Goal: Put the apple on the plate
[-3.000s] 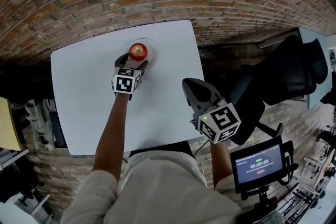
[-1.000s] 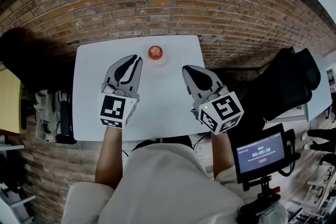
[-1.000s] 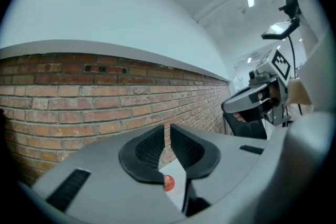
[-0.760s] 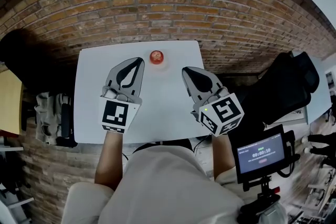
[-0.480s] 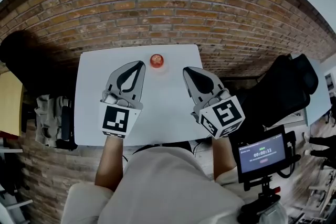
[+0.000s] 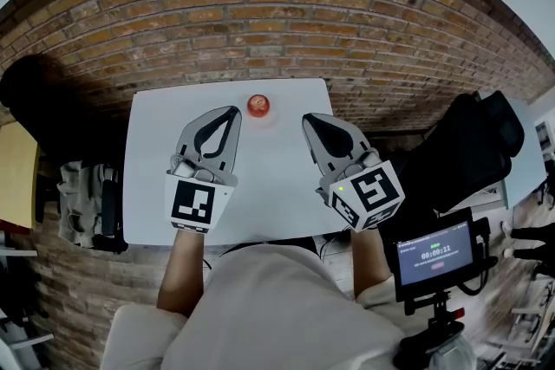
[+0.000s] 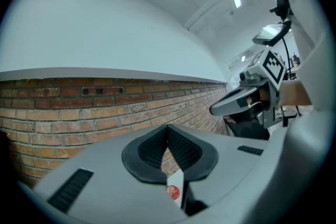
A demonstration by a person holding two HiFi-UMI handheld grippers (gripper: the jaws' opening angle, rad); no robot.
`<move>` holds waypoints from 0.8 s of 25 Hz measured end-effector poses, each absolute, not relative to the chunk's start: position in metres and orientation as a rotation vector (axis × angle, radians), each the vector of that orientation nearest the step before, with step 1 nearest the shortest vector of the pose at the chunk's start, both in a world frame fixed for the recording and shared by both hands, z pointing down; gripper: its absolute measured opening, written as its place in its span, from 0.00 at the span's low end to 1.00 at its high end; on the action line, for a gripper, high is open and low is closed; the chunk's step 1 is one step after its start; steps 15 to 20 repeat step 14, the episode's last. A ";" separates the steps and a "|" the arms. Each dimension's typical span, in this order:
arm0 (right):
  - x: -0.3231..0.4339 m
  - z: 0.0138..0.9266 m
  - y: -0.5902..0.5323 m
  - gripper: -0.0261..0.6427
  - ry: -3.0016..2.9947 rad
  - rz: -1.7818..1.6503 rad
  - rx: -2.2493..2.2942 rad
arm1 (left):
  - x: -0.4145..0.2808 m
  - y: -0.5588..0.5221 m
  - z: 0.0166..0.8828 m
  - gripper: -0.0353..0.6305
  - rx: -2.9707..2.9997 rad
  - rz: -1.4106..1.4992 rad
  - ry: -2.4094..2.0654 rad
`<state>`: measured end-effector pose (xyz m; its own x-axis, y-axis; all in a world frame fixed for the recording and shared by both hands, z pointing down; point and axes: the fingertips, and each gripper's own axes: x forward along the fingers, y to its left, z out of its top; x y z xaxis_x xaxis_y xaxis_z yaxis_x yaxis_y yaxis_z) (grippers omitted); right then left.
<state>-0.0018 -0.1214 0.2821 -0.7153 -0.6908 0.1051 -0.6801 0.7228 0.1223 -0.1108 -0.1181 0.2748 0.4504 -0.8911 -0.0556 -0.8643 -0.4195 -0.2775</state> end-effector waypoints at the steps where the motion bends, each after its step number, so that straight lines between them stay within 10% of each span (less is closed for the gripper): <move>1: -0.002 0.281 -0.122 0.04 -2.781 -0.114 1.115 | -0.111 -0.118 0.274 0.06 -2.438 -0.144 1.513; 20: -0.001 0.286 -0.122 0.04 -2.776 -0.096 1.116 | -0.109 -0.119 0.277 0.06 -2.446 -0.141 1.526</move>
